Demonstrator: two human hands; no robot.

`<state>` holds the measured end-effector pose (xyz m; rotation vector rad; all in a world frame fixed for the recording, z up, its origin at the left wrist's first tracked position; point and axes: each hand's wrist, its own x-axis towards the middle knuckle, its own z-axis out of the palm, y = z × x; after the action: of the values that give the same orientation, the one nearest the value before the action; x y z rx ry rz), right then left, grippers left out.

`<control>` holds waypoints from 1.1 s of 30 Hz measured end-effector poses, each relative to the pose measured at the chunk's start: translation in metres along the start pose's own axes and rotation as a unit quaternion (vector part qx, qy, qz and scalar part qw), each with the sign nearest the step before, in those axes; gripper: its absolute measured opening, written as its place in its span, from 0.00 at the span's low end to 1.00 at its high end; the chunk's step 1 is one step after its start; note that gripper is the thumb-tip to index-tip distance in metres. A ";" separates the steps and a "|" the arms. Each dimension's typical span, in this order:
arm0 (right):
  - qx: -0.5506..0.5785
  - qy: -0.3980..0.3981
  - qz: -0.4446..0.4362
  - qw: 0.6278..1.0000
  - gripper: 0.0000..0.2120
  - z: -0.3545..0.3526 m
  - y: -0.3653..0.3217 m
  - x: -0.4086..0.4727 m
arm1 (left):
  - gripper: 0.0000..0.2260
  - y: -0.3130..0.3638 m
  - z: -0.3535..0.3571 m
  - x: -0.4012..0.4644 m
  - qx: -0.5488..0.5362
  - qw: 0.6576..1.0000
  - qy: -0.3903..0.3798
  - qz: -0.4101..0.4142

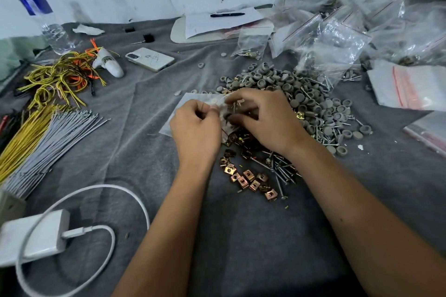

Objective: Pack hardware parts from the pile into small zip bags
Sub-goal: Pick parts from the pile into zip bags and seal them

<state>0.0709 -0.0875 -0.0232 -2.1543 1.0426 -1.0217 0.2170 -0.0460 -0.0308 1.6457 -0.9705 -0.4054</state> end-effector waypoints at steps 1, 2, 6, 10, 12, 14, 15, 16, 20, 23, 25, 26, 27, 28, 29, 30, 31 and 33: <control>0.025 0.012 0.002 1.000 0.12 -0.002 0.000 0.000 | 0.12 -0.001 0.000 0.000 0.002 1.000 0.003 0.003; 0.048 0.034 -0.002 0.998 0.10 -0.006 0.000 0.000 | 0.12 -0.001 0.000 0.000 0.005 1.000 0.007 0.005; 0.029 0.065 -0.011 0.997 0.06 -0.030 0.006 0.002 | 0.11 -0.001 0.001 -0.001 0.008 1.000 0.013 0.011; -0.119 -0.078 -0.033 0.989 0.05 -0.051 0.016 0.002 | 0.11 -0.002 0.002 -0.002 0.010 1.000 0.010 0.027; -0.147 -0.148 -0.025 0.978 0.07 -0.051 0.017 0.003 | 0.11 -0.002 0.002 -0.003 0.004 0.999 0.016 0.038; -0.183 -0.192 0.000 0.964 0.10 -0.048 0.016 0.003 | 0.11 -0.002 0.003 -0.003 0.002 0.998 0.018 0.052; -0.195 -0.200 0.009 0.960 0.09 -0.047 0.014 0.003 | 0.11 -0.002 0.003 -0.004 0.004 0.998 0.014 0.056; -0.202 -0.206 0.011 0.957 0.08 -0.047 0.012 0.004 | 0.11 -0.003 0.004 -0.004 0.006 0.998 0.009 0.058; -0.236 -0.219 0.019 0.947 0.09 -0.048 0.010 0.003 | 0.11 -0.006 0.006 -0.003 0.010 0.998 -0.009 0.054; -0.245 -0.209 0.027 0.946 0.08 -0.046 0.008 0.003 | 0.14 -0.006 0.007 -0.003 0.003 0.998 -0.018 0.054; -0.237 -0.203 0.020 0.950 0.08 -0.045 0.007 0.003 | 0.15 -0.005 0.007 -0.004 0.002 0.998 -0.017 0.056; -0.222 -0.200 0.019 0.954 0.08 -0.045 0.007 0.003 | 0.15 -0.005 0.006 -0.004 0.001 0.998 -0.017 0.057; -0.200 -0.197 0.022 0.960 0.07 -0.047 0.007 0.003 | 0.15 -0.004 0.006 -0.004 0.000 0.998 -0.018 0.057; -0.176 -0.196 0.025 0.964 0.08 -0.050 0.007 0.002 | 0.15 -0.004 0.006 -0.004 -0.002 0.998 -0.019 0.056; -0.159 -0.199 0.026 0.967 0.08 -0.052 0.007 0.002 | 0.14 -0.004 0.006 -0.004 -0.002 0.998 -0.020 0.056; -0.155 -0.207 0.025 0.965 0.09 -0.053 0.008 0.002 | 0.14 -0.004 0.005 -0.004 -0.001 0.998 -0.020 0.056; -0.166 -0.218 0.023 0.961 0.09 -0.054 0.008 0.002 | 0.14 -0.004 0.005 -0.004 -0.001 0.998 -0.019 0.056; -0.206 -0.235 0.020 0.950 0.09 -0.051 0.009 0.003 | 0.14 -0.004 0.005 -0.005 -0.002 0.998 -0.020 0.056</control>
<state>0.0266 -0.1016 0.0007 -2.5173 1.1209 -0.2456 0.2121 -0.0457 -0.0368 1.5763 -1.0854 -0.3643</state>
